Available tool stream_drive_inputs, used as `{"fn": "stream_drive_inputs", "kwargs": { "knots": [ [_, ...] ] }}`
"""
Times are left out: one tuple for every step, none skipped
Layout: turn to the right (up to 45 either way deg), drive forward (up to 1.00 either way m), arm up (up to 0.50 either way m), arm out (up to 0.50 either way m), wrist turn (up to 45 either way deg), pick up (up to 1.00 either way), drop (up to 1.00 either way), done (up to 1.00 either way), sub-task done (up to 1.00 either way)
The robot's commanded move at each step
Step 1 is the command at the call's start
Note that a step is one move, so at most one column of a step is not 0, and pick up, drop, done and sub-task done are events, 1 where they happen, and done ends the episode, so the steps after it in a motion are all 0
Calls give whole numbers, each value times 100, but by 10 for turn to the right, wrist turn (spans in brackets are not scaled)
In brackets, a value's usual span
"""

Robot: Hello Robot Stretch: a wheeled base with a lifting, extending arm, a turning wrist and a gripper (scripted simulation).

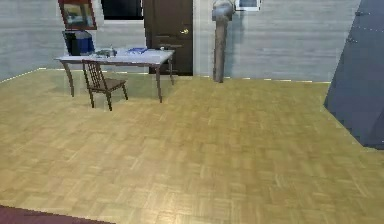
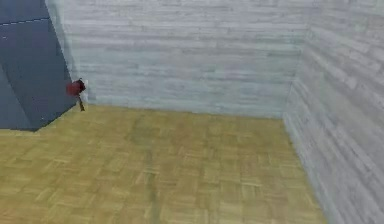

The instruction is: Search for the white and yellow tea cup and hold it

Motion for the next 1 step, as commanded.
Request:
{"fn": "stream_drive_inputs", "kwargs": {
  "knots": [
    [30,0,0,0,0,0,0,0,0]
  ]
}}
